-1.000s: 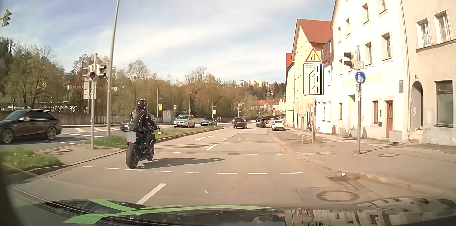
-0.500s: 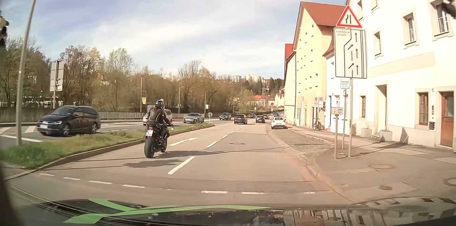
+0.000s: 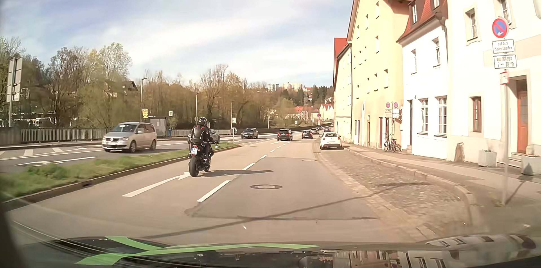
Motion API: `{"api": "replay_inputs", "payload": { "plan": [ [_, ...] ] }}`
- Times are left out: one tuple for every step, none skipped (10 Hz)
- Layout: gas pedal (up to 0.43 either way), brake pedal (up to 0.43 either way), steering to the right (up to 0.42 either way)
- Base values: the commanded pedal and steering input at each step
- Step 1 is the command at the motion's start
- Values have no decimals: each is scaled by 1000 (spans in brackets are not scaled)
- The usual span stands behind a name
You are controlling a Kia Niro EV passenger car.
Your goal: Follow the waypoints while adhering to traffic rules and regulations
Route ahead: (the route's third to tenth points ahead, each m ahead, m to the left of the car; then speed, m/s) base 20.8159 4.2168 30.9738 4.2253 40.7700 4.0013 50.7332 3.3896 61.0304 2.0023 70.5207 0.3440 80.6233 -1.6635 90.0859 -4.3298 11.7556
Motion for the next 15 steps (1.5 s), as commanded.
{"api": "replay_inputs", "payload": {
  "plan": [
    [47,0,9],
    [47,0,4],
    [47,0,0],
    [59,0,0],
    [59,0,1],
    [59,0,1],
    [59,0,2],
    [59,0,1],
    [59,0,0],
    [59,0,0],
    [59,0,-1],
    [59,0,-1],
    [59,0,-1],
    [59,0,0],
    [59,0,1]
  ]
}}
